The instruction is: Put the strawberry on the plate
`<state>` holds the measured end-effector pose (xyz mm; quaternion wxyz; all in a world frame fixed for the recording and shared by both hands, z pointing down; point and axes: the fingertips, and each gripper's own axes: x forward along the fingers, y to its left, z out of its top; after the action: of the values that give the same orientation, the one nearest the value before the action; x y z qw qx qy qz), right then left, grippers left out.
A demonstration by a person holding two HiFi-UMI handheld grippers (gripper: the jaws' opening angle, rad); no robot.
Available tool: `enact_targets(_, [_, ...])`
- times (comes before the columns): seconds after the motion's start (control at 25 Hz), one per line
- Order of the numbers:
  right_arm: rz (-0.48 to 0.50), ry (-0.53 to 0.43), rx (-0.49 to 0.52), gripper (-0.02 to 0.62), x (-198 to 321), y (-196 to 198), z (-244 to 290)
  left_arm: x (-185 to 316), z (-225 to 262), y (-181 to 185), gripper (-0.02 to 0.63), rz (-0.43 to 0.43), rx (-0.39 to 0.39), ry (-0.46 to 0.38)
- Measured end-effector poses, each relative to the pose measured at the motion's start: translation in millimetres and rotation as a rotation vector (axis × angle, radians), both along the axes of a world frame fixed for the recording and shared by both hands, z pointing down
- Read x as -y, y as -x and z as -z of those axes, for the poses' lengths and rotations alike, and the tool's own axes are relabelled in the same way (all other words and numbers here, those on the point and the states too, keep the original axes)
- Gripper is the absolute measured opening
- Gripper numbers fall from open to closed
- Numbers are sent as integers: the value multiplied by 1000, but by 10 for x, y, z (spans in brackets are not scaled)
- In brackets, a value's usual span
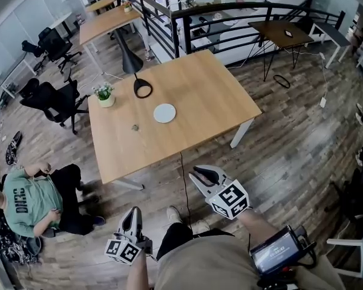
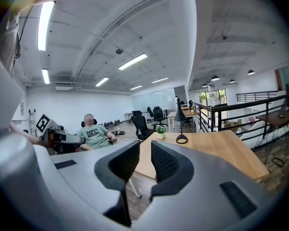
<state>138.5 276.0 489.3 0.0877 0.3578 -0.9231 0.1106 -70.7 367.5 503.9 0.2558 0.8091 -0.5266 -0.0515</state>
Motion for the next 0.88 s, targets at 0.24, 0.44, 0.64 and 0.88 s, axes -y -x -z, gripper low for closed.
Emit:
enact_targets(0.24, [-34,11,-10,58,318,217,9,447,72,276,3,-33,-5,-7])
enact_targets(0.44, [-68,20,-12,57,529,381,-6,746,51,482,3,-65,-3,-7])
enact_targets(0.64, [-91,23,-26,57,750,500,-15,1044,3,632,3,-87,-10,-13])
enact_targets(0.88, [-116,34,-52,58,939,658,-49,1292,-107,775,3,-121,-35,-3])
